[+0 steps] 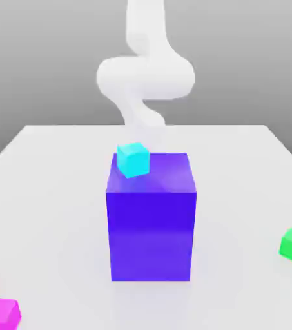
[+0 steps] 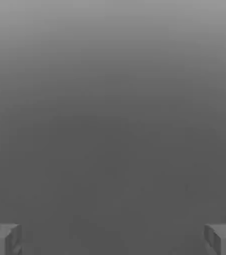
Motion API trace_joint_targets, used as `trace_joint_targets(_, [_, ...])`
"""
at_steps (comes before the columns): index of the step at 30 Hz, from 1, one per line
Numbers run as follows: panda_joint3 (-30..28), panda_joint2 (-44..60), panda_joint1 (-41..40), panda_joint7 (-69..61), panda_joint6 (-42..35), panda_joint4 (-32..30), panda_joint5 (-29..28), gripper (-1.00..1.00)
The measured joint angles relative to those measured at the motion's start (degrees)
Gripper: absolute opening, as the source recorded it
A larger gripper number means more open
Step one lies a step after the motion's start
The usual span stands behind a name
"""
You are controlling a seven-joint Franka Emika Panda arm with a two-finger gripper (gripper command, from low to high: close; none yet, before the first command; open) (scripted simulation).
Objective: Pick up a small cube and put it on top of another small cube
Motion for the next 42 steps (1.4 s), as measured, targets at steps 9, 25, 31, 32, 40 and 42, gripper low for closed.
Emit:
trace_joint_targets(9, [-9.1, 18.9, 2.2, -9.9, 4.3, 1.5, 5.5, 0.00])
trace_joint_targets(25, [-15.6, 51.9, -3.7, -27.9, 11.7, 4.0, 15.9, 0.00])
trace_joint_targets(31, [-17.0, 63.2, -7.1, -31.6, 15.3, 4.7, 15.3, 0.00])
trace_joint_targets(32, [-16.9, 65.2, -7.5, -32.2, 16.3, 5.0, 15.7, 0.00])
trace_joint_targets(40, [-13.3, 73.2, -10.8, -35.0, 21.7, 6.9, 19.1, -1.00])
trace_joint_targets(42, [-12.9, 74.1, -11.2, -35.3, 22.4, 7.1, 19.5, -1.00])
